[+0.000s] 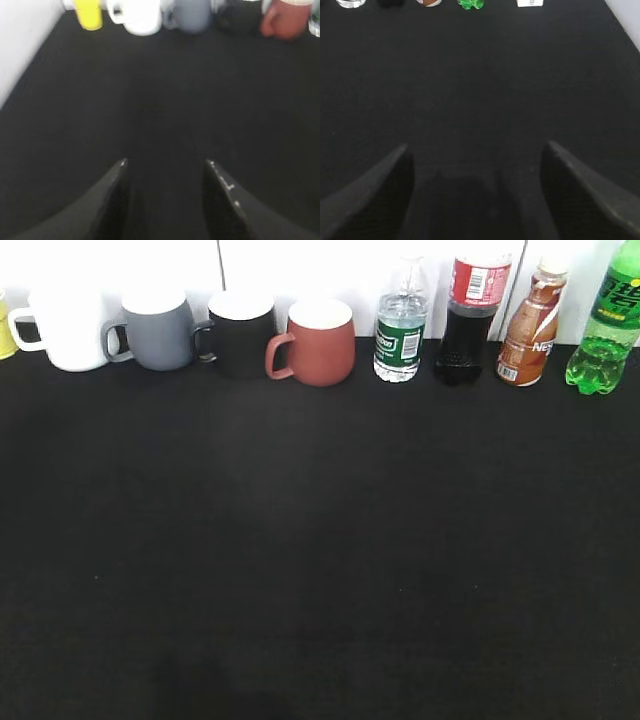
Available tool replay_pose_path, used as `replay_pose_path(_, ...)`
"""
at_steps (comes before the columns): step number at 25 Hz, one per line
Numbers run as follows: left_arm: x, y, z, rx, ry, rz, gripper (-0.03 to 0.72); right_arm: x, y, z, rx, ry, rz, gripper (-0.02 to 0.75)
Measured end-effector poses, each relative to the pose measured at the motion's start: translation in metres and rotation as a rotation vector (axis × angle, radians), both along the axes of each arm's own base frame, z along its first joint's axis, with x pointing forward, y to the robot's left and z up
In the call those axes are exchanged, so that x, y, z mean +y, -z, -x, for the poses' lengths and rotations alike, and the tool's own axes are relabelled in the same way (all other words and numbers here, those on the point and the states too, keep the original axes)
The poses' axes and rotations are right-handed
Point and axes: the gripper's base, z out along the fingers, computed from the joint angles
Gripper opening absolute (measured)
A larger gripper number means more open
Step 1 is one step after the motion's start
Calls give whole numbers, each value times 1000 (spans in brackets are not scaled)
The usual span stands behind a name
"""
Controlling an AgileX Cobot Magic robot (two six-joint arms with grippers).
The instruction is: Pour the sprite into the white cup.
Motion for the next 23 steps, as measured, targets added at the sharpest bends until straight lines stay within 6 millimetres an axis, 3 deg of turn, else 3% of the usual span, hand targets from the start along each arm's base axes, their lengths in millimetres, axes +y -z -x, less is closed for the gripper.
replay_pose_path(8, 0, 0, 0, 0, 0, 0, 241, 0, 0, 0, -2, 1, -1, 588)
replay_pose_path(23, 0, 0, 0, 0, 0, 0, 239, 0, 0, 0, -2, 1, -2, 587)
